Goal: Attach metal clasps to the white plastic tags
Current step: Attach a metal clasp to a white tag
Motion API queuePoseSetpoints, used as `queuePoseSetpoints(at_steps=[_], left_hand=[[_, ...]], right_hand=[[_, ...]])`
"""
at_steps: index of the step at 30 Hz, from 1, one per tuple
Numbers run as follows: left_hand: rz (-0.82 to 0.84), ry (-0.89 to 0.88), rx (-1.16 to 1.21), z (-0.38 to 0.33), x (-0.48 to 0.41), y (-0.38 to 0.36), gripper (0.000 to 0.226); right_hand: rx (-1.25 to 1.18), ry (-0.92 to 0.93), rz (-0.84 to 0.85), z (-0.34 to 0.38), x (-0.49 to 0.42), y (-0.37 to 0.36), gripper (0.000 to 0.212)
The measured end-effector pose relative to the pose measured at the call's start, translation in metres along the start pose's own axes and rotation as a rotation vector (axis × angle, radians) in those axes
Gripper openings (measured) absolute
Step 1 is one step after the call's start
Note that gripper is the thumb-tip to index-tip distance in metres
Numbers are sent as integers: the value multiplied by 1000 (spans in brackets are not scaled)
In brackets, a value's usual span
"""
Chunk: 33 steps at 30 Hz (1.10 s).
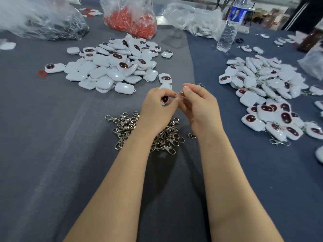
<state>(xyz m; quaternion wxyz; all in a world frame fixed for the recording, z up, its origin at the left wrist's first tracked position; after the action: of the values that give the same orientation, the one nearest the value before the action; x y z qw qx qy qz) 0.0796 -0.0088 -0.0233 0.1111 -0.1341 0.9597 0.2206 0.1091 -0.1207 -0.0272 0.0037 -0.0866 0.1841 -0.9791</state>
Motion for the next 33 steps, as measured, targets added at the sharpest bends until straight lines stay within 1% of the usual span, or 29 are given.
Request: queuePoseSetpoints(at_steps=[4, 7, 10, 13, 16, 17, 22, 26, 29, 33], left_hand=[[-12, -13, 8, 1, -2, 1, 5], [-66, -25, 7, 1, -3, 4, 9], [-124, 8, 17, 6, -3, 8, 11], [-147, 17, 24, 8, -4, 11, 9], [-166, 4, 16, 7, -4, 10, 7], [-180, -2, 9, 7, -4, 10, 7], [-236, -57, -38, 3, -2, 13, 8], [-201, -91, -63, 0, -1, 11, 11], [-174, -84, -66, 0, -3, 9, 13], [-178, -69, -52, 0, -2, 9, 10]], right_hand=[[85, 11, 8, -1, -1, 0, 10], [155, 37, -26, -2, -3, 1, 10], [237, 67, -36, -2, -3, 1, 13], [413, 115, -53, -1, -3, 0, 16], [693, 222, -52, 1, 0, -6, 9], [739, 260, -49, 2, 2, -8, 8], [789, 335, -40, 7, 7, -14, 10], [807, 365, -85, 8, 9, -12, 9], [795, 375, -108, 10, 9, -11, 10], [780, 387, -106, 10, 10, -12, 10]])
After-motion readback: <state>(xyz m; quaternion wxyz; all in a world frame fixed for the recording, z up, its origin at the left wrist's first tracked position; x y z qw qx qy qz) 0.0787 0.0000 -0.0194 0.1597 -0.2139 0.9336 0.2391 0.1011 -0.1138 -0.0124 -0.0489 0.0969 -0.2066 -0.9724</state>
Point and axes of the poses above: each hand's wrist, its own x-axis away from the middle knuckle, its own y-axis out of the back of the hand, z = x × y, the point moved 5 cm from there along -x, towards the middle knuckle, and after that the axes turned 4 degrees about -y, right-handed, at the moved point
